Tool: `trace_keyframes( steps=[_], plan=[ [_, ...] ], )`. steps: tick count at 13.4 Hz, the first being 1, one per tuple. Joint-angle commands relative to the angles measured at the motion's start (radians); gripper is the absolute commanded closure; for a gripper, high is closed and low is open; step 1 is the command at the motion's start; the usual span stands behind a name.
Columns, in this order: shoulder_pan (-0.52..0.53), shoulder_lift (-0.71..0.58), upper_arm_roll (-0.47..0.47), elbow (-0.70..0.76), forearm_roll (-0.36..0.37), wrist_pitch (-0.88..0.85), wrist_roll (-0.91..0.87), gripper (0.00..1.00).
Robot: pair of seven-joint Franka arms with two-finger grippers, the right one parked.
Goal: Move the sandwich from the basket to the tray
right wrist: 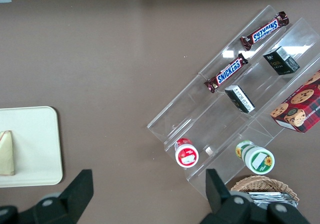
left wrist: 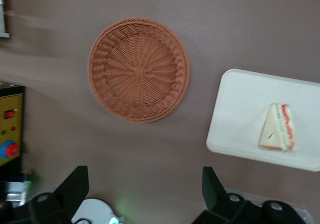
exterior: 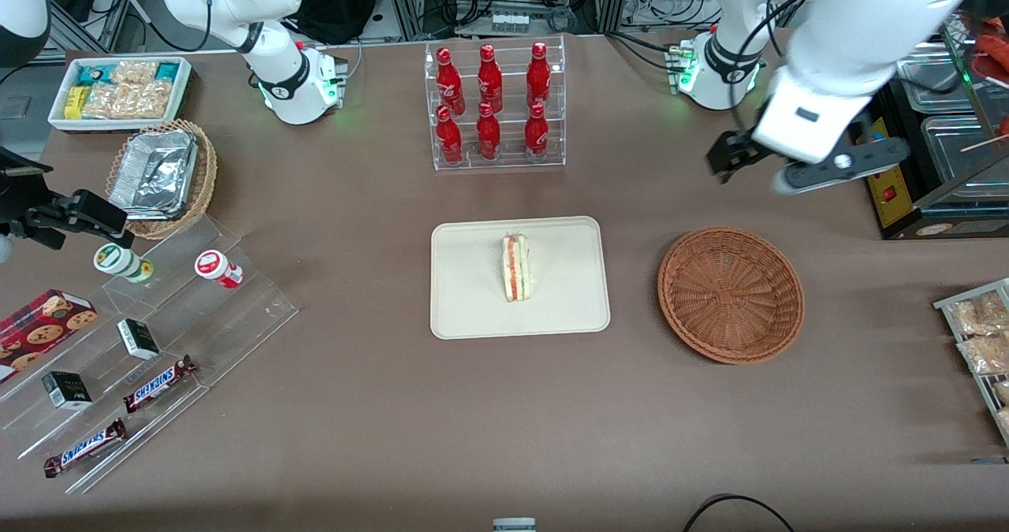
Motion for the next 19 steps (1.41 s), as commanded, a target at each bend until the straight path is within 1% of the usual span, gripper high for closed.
trace_keyframes(
  steps=[1,3,5,6,7,8,9,11,12,13,14,16,19],
  plan=[
    [0.090,-0.100,-0.007,-0.083,-0.001,-0.026,0.170,0.00],
    [0.134,-0.125,-0.007,-0.094,-0.007,-0.065,0.273,0.00],
    [0.181,-0.126,-0.008,-0.090,-0.010,-0.083,0.324,0.00],
    [0.184,-0.126,0.001,-0.088,-0.013,-0.083,0.358,0.00],
    [0.175,-0.123,0.053,-0.085,-0.019,-0.082,0.379,0.00],
    [0.166,-0.120,0.091,-0.077,-0.063,-0.079,0.384,0.00],
    [0.164,-0.113,0.107,-0.058,-0.092,-0.080,0.390,0.00],
    [0.157,-0.096,0.107,-0.050,-0.086,-0.071,0.390,0.00],
    [0.146,-0.074,0.107,-0.036,-0.068,-0.069,0.389,0.00],
    [0.144,-0.050,0.105,0.014,-0.029,-0.071,0.390,0.00],
    [0.144,-0.013,0.105,0.065,-0.019,-0.072,0.387,0.00],
    [0.144,0.022,0.105,0.126,-0.019,-0.076,0.384,0.00],
    [0.144,0.026,0.108,0.128,-0.013,-0.074,0.421,0.00]
  ],
)
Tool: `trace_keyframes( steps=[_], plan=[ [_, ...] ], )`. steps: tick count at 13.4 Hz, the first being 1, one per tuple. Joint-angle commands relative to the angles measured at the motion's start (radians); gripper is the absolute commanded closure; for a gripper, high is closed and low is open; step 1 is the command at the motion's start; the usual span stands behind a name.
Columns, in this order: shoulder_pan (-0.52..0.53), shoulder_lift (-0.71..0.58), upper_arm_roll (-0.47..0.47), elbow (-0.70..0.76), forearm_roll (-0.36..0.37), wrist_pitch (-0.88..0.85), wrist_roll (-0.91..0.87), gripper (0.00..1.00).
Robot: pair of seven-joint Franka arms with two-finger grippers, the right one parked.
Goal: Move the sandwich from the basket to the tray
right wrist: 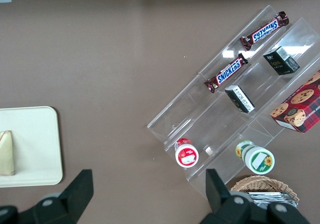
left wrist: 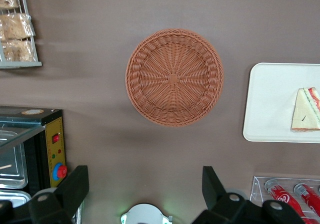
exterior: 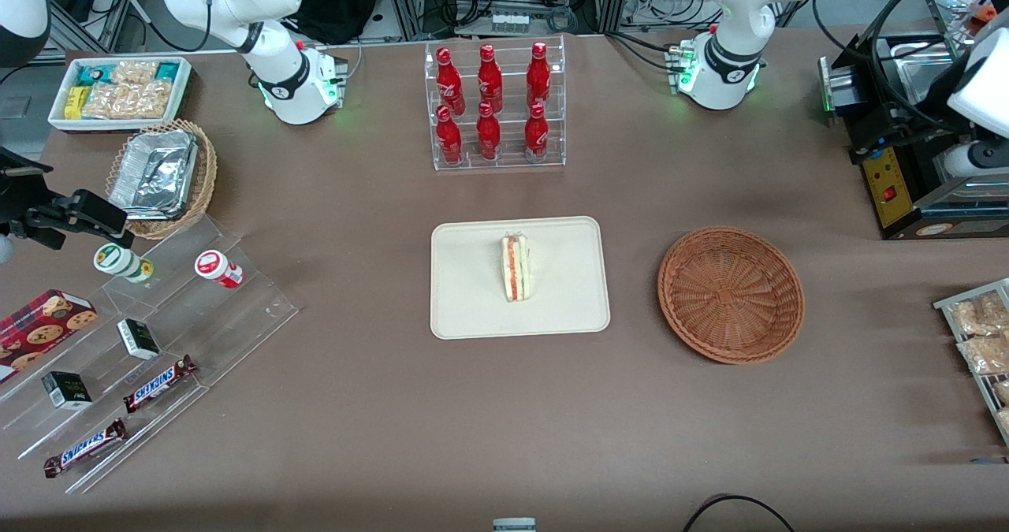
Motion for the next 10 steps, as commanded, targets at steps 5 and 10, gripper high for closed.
trace_keyframes(
  steps=[5,10],
  plan=[
    [-0.010,0.029,0.035,0.039,0.016,-0.017,0.033,0.00],
    [-0.009,0.027,0.048,0.036,0.016,-0.015,0.037,0.00]
  ],
)
